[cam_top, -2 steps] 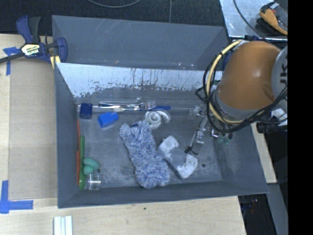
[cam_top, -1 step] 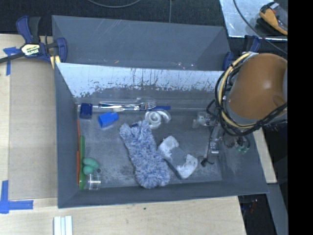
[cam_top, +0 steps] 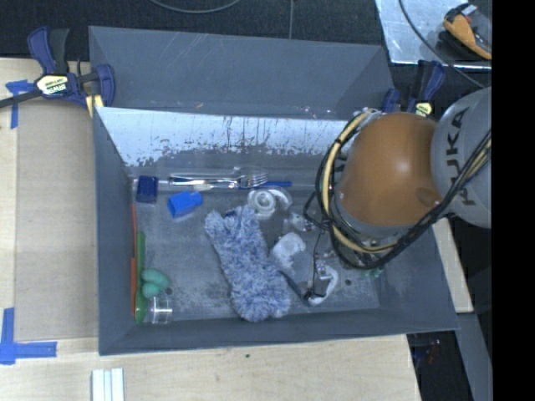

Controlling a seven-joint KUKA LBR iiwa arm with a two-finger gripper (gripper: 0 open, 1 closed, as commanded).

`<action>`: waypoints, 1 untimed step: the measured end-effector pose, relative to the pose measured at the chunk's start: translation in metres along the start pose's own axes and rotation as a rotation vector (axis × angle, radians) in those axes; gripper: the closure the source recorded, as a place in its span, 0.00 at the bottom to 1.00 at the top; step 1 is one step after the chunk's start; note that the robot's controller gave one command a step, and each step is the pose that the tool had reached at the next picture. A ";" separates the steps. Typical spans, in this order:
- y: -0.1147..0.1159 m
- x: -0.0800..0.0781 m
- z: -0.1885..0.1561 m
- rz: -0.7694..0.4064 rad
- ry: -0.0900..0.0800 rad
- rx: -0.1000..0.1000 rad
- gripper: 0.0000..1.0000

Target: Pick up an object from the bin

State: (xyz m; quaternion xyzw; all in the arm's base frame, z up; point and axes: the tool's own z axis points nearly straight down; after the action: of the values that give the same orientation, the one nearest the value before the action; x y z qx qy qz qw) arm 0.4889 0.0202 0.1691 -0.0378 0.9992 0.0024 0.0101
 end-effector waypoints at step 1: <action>-0.084 -0.029 0.073 0.299 0.000 0.011 0.00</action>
Offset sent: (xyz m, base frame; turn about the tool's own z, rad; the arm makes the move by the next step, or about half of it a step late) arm 0.0032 0.0044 -0.0296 0.1550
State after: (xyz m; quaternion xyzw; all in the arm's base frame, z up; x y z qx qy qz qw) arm 0.5259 -0.0614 0.0963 0.1116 0.9937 -0.0015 0.0099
